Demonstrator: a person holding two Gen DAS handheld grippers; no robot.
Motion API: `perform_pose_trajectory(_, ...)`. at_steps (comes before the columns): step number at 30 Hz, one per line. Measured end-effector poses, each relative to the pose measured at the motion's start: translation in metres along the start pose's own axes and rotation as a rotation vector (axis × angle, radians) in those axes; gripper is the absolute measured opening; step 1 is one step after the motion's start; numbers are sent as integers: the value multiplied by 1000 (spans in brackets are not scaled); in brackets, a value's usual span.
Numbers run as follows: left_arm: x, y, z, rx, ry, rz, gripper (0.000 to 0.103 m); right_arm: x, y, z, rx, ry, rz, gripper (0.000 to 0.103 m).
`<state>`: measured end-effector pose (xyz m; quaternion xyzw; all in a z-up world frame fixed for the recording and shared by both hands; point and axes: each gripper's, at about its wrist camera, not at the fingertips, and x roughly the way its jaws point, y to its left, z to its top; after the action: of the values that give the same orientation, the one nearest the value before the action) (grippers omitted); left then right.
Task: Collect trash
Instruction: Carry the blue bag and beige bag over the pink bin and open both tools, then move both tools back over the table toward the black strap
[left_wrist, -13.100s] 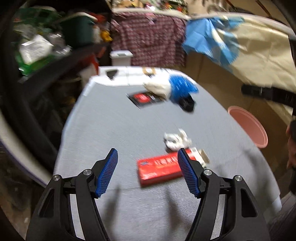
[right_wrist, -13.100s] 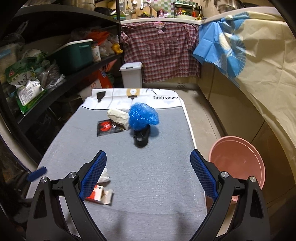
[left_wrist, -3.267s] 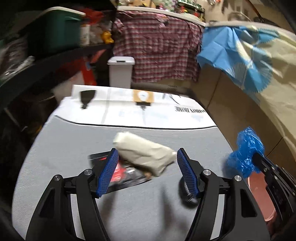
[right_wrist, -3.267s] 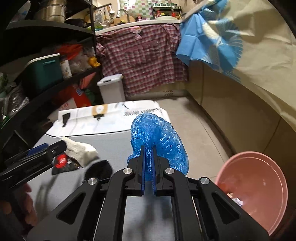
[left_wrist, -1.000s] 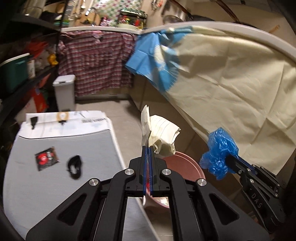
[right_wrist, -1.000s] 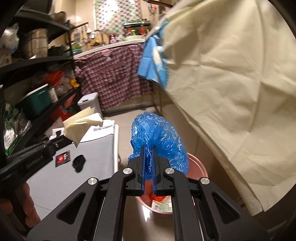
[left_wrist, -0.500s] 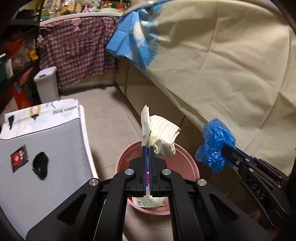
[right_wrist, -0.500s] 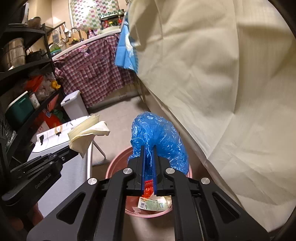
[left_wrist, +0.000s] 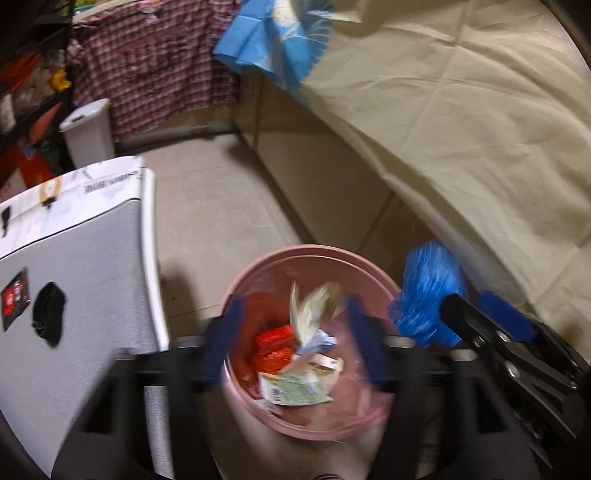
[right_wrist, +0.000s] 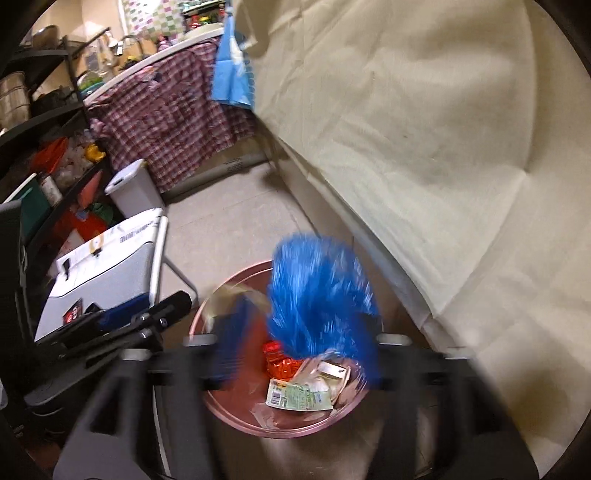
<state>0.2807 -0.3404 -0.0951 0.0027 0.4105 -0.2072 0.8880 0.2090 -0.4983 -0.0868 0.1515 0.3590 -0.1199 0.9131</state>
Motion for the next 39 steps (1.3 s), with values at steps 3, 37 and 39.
perform_pose_trajectory(3,1,5,0,-9,9,3,63,2,2,0,-9,3,-3,66)
perform_pose_trajectory(37,-204,175,-47,-181,-232,330,63,-127,173,-31,-159,-216,306,84)
perform_pose_trajectory(39,-218,192,-55,-209,-241,359,63,-132,187,-37,-149,-211,335,84)
